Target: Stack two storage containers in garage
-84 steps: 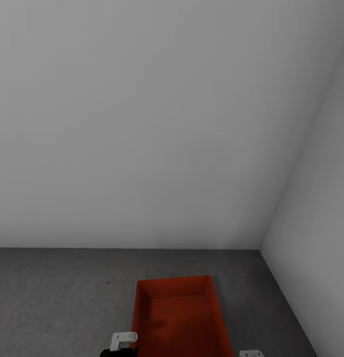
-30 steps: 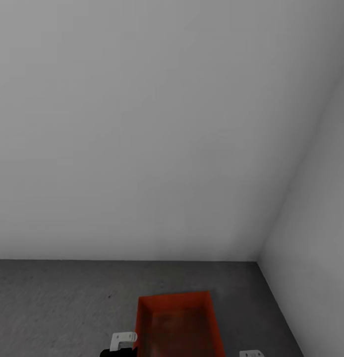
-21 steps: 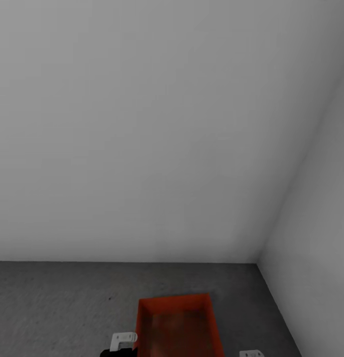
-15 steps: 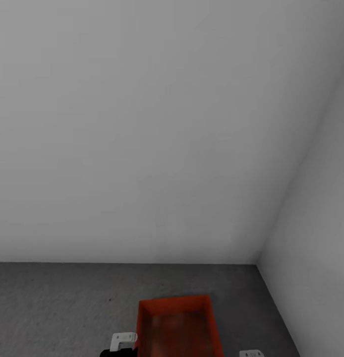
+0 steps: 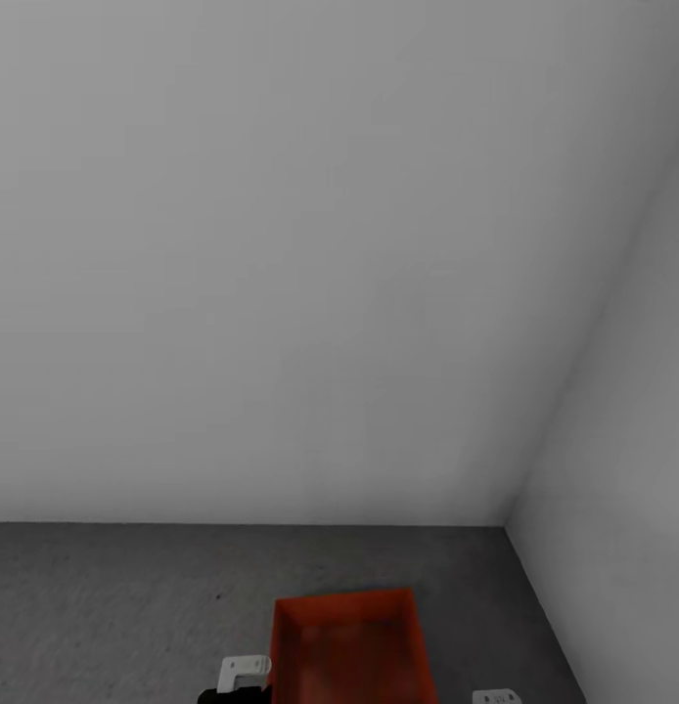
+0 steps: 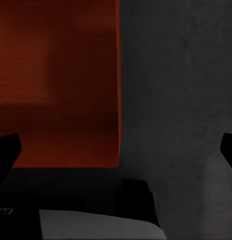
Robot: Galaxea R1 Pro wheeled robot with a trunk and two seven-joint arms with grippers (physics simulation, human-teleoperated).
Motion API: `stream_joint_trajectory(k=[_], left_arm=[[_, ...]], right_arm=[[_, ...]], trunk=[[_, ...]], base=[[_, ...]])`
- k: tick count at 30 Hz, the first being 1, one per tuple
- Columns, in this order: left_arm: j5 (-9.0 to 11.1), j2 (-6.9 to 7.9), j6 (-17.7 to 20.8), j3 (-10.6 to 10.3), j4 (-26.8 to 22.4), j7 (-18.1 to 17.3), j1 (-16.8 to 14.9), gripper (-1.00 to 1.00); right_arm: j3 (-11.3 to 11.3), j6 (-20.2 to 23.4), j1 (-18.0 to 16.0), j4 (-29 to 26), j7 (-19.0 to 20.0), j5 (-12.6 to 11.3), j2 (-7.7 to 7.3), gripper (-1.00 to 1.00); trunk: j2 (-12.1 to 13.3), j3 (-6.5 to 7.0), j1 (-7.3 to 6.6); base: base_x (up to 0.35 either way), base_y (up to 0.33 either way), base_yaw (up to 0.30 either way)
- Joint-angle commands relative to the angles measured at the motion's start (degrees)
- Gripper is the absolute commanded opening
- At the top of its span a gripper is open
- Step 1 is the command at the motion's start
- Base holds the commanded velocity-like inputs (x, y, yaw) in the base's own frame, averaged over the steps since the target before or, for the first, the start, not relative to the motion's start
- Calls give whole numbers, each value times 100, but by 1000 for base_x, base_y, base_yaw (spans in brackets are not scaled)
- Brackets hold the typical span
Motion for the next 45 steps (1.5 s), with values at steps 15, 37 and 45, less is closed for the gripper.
stream_joint_trajectory(k=[15, 37, 45], left_arm=[[66, 9, -29, -45, 24, 28, -4, 100], [65, -16, -27, -34, 47, 40, 2, 100], [60, -8, -35, -39, 51, 35, 18, 100]], right_arm=[[24, 26, 0, -11, 5, -6, 17, 100], [45, -134, 0, 57, -79, -14, 78, 100], [53, -672, 8, 109, -79, -18, 83, 100]], trunk=[[601, 265, -331], [1483, 660, -814], [1804, 803, -990]], base=[[0, 0, 0], [0, 0, 0], [0, 0, 0]])
